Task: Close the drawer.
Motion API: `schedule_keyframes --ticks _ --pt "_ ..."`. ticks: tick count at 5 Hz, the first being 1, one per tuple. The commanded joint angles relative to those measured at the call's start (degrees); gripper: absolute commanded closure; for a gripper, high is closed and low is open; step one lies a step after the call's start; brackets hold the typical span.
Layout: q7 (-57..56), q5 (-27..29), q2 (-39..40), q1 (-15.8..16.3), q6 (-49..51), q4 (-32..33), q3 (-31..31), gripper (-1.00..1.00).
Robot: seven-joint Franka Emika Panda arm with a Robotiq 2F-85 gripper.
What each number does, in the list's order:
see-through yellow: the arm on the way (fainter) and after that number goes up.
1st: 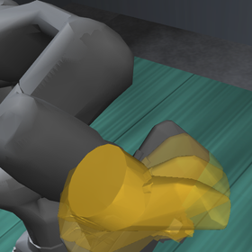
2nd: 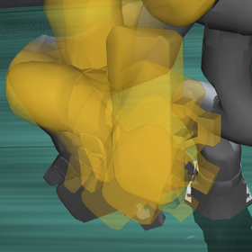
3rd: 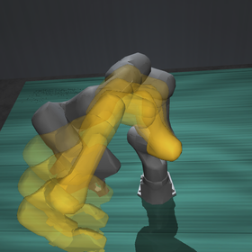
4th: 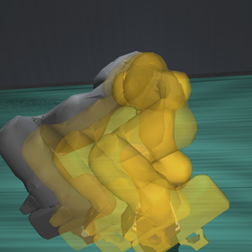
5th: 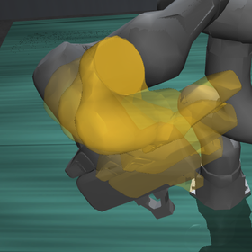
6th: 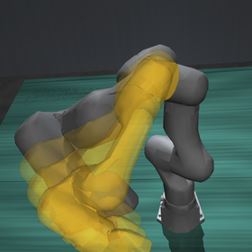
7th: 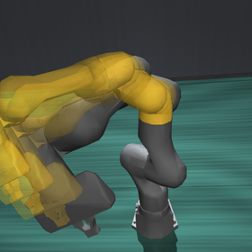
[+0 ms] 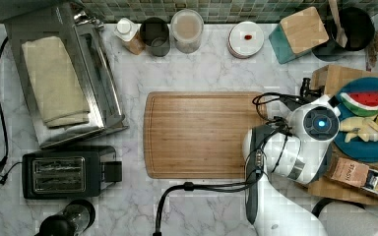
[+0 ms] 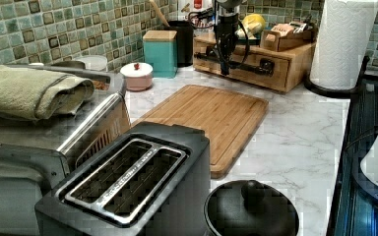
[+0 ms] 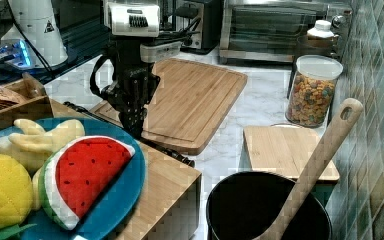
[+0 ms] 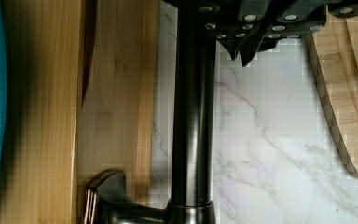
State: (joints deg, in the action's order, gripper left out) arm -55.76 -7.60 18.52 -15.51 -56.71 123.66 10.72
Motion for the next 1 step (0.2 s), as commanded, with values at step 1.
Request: schedule_keyframes --ticks 1 --pt "-1.4 -1.1 -0.5 -7.5 -0.6 -4.5 7.9 1.0"
